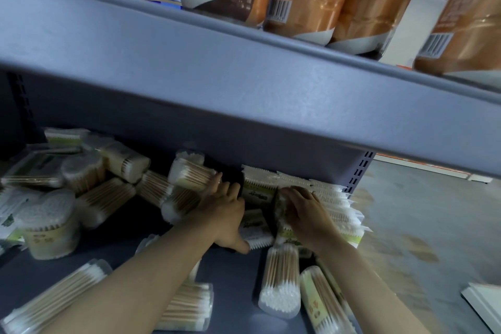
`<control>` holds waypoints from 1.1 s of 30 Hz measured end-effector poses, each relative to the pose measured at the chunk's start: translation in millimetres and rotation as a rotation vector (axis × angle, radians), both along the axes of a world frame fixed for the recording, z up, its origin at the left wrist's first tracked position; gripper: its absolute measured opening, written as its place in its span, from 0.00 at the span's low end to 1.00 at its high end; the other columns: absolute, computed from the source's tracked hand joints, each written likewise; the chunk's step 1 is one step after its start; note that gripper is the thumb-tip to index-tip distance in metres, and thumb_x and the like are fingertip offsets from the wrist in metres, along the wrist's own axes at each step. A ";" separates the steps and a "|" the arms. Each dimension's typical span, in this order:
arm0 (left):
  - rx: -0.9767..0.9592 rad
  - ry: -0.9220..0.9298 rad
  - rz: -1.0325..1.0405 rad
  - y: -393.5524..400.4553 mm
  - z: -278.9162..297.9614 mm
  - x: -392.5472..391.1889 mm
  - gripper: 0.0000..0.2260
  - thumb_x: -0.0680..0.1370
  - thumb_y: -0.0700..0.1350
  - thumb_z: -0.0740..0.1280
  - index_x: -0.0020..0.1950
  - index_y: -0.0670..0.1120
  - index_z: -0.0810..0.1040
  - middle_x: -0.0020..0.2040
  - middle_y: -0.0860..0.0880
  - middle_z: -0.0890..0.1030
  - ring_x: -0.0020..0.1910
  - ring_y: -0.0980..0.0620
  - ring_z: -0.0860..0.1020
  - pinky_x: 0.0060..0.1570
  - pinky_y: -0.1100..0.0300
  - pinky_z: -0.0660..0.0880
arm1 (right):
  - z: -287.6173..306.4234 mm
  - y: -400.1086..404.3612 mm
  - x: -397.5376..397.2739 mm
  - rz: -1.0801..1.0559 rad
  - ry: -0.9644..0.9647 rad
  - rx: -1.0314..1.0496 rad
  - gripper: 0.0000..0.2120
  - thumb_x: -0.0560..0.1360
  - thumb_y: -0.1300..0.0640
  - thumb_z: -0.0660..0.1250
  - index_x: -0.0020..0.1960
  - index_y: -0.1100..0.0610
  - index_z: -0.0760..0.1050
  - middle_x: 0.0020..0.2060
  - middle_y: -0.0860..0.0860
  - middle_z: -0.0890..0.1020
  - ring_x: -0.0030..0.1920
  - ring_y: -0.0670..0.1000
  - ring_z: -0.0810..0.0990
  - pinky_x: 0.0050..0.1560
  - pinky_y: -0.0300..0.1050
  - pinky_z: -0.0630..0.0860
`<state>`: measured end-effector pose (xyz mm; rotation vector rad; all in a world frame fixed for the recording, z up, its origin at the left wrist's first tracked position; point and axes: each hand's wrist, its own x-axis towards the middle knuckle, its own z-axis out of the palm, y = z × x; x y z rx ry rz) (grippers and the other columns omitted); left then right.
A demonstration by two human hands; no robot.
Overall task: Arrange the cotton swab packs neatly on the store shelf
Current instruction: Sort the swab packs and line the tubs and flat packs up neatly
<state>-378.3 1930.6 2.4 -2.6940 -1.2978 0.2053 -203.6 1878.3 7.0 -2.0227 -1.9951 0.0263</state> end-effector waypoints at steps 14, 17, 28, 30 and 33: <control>-0.083 -0.146 -0.116 8.6 -2.6 3.1 0.35 0.69 0.68 0.63 0.66 0.44 0.70 0.71 0.46 0.60 0.70 0.46 0.58 0.69 0.55 0.52 | -2.5 2.4 1.1 -0.009 -0.028 -0.021 0.22 0.79 0.55 0.56 0.72 0.52 0.61 0.70 0.50 0.65 0.70 0.53 0.61 0.68 0.43 0.59; -0.083 -0.130 -0.141 8.2 -6.7 6.1 0.35 0.69 0.67 0.64 0.65 0.42 0.70 0.67 0.45 0.65 0.67 0.46 0.62 0.67 0.56 0.56 | -3.0 2.0 1.1 -0.015 -0.025 -0.032 0.26 0.75 0.50 0.48 0.72 0.52 0.62 0.69 0.49 0.66 0.70 0.53 0.62 0.68 0.42 0.59; -0.138 -0.135 -0.109 11.5 -5.8 3.8 0.30 0.69 0.62 0.68 0.61 0.42 0.69 0.63 0.46 0.66 0.63 0.47 0.62 0.59 0.57 0.60 | -5.0 1.4 1.9 -0.012 -0.007 -0.015 0.32 0.69 0.48 0.45 0.71 0.52 0.63 0.69 0.49 0.66 0.69 0.53 0.62 0.68 0.42 0.59; -0.139 -0.146 -0.110 10.3 -6.1 3.3 0.30 0.68 0.61 0.68 0.60 0.42 0.68 0.61 0.46 0.66 0.62 0.47 0.62 0.58 0.57 0.60 | -5.7 2.2 2.3 -0.010 -0.007 -0.009 0.32 0.68 0.48 0.45 0.71 0.52 0.63 0.69 0.50 0.66 0.69 0.53 0.63 0.68 0.42 0.59; -0.126 -0.150 -0.127 6.8 -6.9 2.2 0.29 0.68 0.61 0.68 0.60 0.42 0.68 0.60 0.46 0.66 0.61 0.47 0.63 0.55 0.58 0.60 | -6.2 3.2 2.0 -0.017 -0.014 -0.013 0.32 0.68 0.48 0.46 0.71 0.52 0.63 0.69 0.50 0.66 0.69 0.53 0.63 0.68 0.43 0.59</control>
